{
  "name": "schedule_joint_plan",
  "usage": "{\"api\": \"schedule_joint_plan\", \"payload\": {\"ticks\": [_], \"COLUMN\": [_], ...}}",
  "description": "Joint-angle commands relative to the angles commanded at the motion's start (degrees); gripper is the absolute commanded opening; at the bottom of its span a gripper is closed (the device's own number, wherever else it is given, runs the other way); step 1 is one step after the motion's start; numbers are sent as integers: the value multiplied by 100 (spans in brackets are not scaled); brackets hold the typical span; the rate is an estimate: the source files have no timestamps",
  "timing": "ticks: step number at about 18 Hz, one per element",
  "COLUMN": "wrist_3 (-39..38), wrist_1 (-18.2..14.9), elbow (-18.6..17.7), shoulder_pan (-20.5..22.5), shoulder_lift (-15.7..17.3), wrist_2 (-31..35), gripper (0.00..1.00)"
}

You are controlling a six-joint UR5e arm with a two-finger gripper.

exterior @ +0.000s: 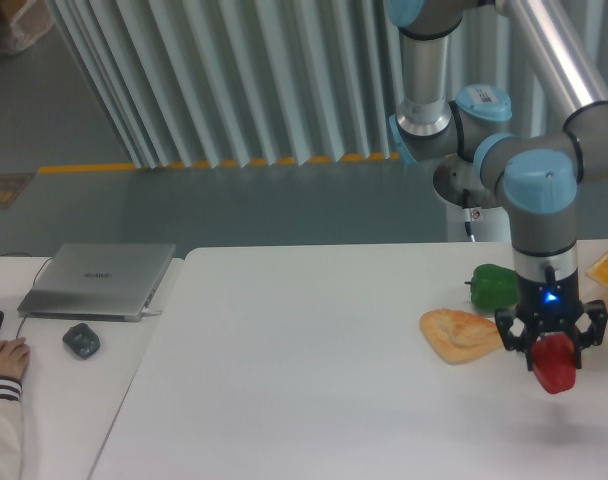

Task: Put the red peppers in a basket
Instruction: 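Lift the red pepper and carry it toward the yellow basket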

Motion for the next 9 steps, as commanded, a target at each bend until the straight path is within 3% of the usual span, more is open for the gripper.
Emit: {"api": "schedule_joint_plan", "payload": {"ticks": [2,5,7,9], "wrist_3": [1132,1893,2954,3745], "wrist_1": [-202,-291,-571,-625], "elbow": [-70,-71,-106,-149], "shoulder_pan": [122,395,676,817], "shoulder_lift": [140,202,307,413], "wrist_2": [9,-9,-17,0], "gripper": [63,63,63,63]}}
